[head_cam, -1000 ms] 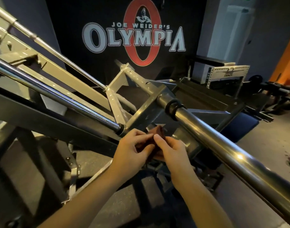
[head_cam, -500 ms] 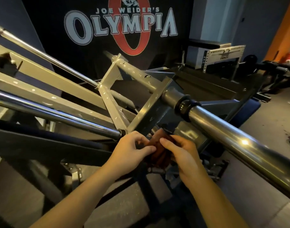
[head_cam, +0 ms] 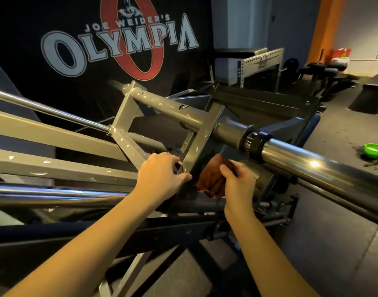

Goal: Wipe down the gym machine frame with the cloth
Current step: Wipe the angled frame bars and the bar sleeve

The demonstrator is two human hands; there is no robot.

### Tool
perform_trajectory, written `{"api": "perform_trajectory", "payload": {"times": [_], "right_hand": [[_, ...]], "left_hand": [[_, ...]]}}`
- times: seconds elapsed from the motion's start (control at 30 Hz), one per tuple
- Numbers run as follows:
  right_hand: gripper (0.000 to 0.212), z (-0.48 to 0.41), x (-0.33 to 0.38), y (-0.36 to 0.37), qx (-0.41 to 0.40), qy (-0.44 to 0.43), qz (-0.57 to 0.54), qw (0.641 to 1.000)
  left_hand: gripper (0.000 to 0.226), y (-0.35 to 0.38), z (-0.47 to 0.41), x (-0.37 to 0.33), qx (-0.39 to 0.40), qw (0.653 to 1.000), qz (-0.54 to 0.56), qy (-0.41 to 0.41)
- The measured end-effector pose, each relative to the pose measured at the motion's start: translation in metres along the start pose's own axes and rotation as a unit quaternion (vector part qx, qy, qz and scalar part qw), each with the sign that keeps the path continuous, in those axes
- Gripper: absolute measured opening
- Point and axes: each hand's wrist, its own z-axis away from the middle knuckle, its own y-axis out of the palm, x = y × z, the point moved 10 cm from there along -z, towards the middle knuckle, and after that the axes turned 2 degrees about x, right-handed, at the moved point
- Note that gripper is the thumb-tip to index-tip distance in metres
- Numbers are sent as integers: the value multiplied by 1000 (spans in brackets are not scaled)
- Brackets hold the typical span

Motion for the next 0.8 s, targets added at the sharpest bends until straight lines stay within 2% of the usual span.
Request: {"api": "perform_trajectory", "payload": {"times": [0.07,0.2,0.37,0.47,0.6,0.67,0.73,0.8], "right_hand": [[14,-6,-3,9,-5,-33,14,999],[16,0,-28,14,4,-69,139,988],[19,38,-88,22,85,28,196,977],[16,14,-52,25,60,-42,206,976],[15,-22,12,21,-22,-142,154,978],[13,-10,-11,25,3,-119,168,979],[10,18,-61,30,65,-37,191,979],[10,36,-90,30,91,17,212,973]], "left_hand": [[58,6,-5,5,5,1000,8,-13],[48,11,-5,3,-24,999,24,-8],[42,15,-6,11,-36,997,65,-19],[46,17,-7,13,-25,997,73,-30],[48,18,-9,17,-4,993,107,-53],[48,18,-9,17,-1,993,110,-53],[47,17,-9,18,-4,993,108,-52],[46,16,-8,18,-12,993,108,-50]]}}
